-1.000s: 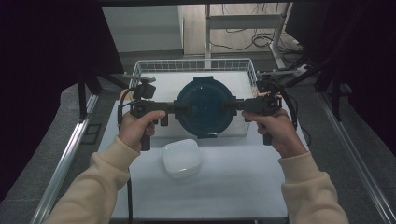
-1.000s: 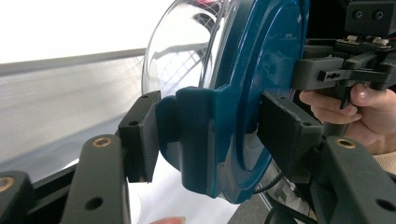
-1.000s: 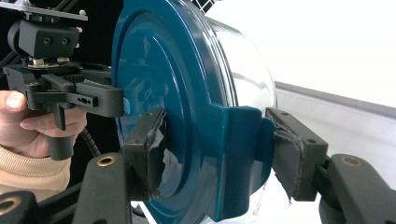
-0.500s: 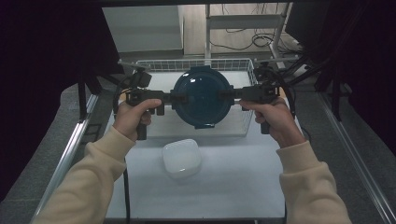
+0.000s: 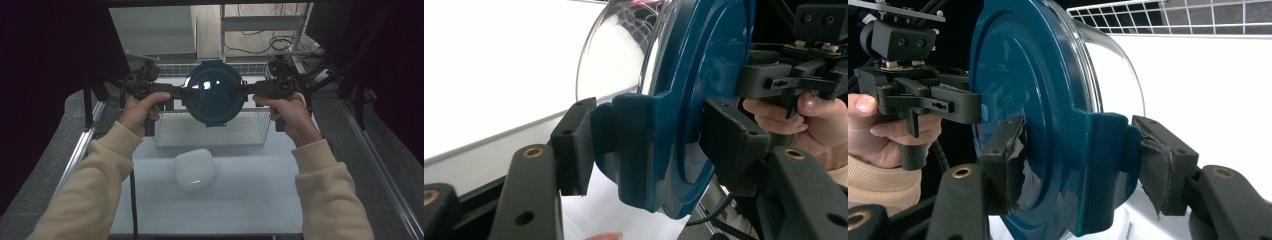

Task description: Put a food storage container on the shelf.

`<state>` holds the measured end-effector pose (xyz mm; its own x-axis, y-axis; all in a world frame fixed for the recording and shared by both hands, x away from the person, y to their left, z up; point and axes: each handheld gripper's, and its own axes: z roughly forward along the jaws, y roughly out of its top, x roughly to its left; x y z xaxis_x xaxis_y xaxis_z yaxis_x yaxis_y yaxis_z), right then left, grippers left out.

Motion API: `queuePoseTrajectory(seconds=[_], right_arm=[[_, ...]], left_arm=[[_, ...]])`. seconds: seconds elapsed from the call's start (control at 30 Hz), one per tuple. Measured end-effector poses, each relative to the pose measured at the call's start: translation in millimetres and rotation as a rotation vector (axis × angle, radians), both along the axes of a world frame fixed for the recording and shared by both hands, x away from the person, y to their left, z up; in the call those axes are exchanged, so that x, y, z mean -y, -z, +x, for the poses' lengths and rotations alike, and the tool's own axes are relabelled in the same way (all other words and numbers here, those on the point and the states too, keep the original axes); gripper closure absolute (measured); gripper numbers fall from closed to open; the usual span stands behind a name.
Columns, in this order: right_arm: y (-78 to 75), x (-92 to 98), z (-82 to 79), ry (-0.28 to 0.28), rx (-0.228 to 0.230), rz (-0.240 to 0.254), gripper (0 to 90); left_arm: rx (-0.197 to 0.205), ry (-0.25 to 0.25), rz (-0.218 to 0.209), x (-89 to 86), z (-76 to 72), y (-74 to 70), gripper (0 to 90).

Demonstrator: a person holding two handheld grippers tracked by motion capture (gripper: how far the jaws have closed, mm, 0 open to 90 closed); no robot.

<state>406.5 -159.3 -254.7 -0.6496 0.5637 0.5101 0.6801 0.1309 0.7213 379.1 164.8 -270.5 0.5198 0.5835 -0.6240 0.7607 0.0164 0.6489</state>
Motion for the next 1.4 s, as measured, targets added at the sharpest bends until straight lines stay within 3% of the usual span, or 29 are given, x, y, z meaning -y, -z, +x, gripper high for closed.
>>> queuePoseTrajectory(seconds=[0.9,1.4], right_arm=[[-14.3,-15.9,46.9,-0.001,-0.019,-0.014,41.2],[1.0,-18.1,72.9,0.008,-0.075,-0.024,41.2]], left_arm=[[-0.024,-0.002,-0.013,-16.9,49.1,-10.4,40.7],[-0.066,0.007,-0.017,-18.7,77.2,8.3,40.5]])
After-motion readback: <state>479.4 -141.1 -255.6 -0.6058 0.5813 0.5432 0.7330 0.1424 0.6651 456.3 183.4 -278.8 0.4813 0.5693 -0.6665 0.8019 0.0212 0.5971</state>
